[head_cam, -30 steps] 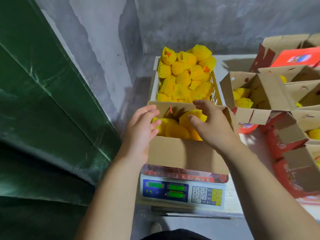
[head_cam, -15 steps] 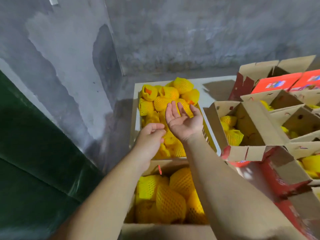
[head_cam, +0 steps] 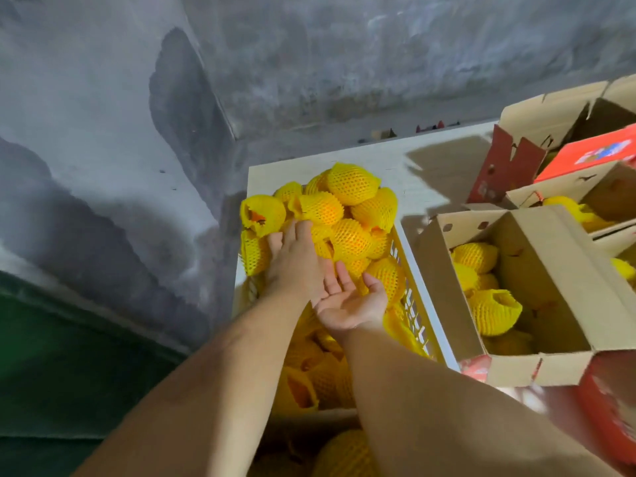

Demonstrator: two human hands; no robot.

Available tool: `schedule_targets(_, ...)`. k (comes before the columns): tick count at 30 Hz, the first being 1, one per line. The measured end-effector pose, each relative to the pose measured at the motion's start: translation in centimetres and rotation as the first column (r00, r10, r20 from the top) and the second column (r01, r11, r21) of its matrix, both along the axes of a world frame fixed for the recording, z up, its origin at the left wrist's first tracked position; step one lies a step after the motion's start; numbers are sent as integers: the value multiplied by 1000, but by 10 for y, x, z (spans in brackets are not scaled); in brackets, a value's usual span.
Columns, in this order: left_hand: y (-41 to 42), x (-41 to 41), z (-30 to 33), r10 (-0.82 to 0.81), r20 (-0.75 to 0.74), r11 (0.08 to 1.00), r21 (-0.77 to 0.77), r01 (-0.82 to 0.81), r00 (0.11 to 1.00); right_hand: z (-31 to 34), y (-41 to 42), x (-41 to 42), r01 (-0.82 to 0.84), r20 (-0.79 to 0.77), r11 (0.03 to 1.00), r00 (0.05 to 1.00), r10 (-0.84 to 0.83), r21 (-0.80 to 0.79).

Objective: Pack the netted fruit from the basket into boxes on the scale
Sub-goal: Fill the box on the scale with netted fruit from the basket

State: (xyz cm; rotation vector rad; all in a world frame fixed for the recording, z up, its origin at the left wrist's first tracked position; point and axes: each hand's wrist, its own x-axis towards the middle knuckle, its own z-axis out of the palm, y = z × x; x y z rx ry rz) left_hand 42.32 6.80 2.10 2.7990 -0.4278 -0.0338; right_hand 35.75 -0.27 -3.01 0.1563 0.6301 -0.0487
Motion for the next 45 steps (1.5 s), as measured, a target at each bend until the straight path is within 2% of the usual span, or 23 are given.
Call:
schedule_targets(5, -5, 13, -5, 45, 107, 982, 177, -63, 993, -22, -11, -14, -133, 38, 987, 990, 137, -94)
schedule_targets(9, -4, 23, -3, 43, 12, 977, 210, -45, 999, -30, -19, -21, -213, 125, 971, 966, 226, -112)
schedule_targets(12, 2, 26, 6, 79, 41, 968, 235, -86, 996, -24, -21, -17, -199, 84, 970, 974, 212, -143)
schedule_targets(15, 11, 21, 17, 95, 52, 989, 109, -100, 994, -11, -15, -6, -207, -47, 956, 978, 201, -206)
schedule_targets(16, 13, 17, 18, 71, 41, 997, 37, -73, 997, -6, -10, -2, -229, -108, 927, 973, 205, -297)
schedule_targets(17, 14, 10, 18, 51, 32, 998, -34, -50, 998, -2, -5, 2, -260, -193, 859, 962, 192, -441)
schedule_targets(18, 14, 3, 17, 43, 23, 994, -104, -41, 999, -1, -1, 6, -312, -307, 723, 941, 144, -616)
schedule_targets(19, 14, -4, 15, 45, 10, 983, -179, -43, 999, -2, 2, 8, -381, -408, 517, 911, 66, -766)
schedule_targets(20, 14, -8, 14, 42, 0, 966, -257, -40, 999, -3, 5, 8, -459, -472, 259, 881, 14, -850)
schedule_targets(21, 17, -8, 18, 16, 6, 940, -340, -13, 1000, -3, 8, 6, -513, -513, 35, 858, 9, -858)
schedule_targets(22, 22, -3, 26, -20, 41, 911, -411, 35, 999, -5, 11, 4, -542, -548, -104, 836, 30, -834)
schedule_targets(23, 30, 5, 36, -39, 98, 884, -461, 80, 994, -7, 13, 4, -550, -564, -157, 824, 58, -820)
schedule_targets(25, 48, 37, 63, 34, 246, 864, -495, 95, 969, -12, 10, 8, -540, -555, -145, 828, 86, -829)
schedule_targets(26, 56, 55, 76, 126, 269, 874, -485, 21, 955, -13, 7, 11, -541, -553, -131, 829, 84, -831)
schedule_targets(28, 70, 73, 84, 208, 126, 907, -396, -144, 970, -14, 5, 18, -562, -572, -119, 816, 77, -818)
schedule_targets(30, 73, 71, 69, 113, -55, 917, -378, -126, 992, -15, 9, 18, -570, -586, -156, 806, 83, -807)
schedule_targets(33, 58, 60, 54, -79, -85, 903, -428, 35, 993, -14, 8, 19, -560, -581, -186, 809, 89, -807)
schedule_targets(36, 39, 55, 52, -217, -153, 922, -356, 151, 964, -11, 8, 22, -593, -621, -207, 776, 112, -778)
schedule_targets(38, 35, 52, 47, -223, -176, 939, -303, 163, 959, -9, 9, 23, -615, -649, -238, 755, 98, -752)
schedule_targets(41, 32, 46, 38, -159, -197, 944, -316, 91, 967, -8, 8, 25, -658, -691, -236, 716, 98, -715)
schedule_targets(45, 24, 31, 25, -87, -155, 979, -197, 56, 984, -2, 9, 31, -701, -731, -217, 673, 110, -679)
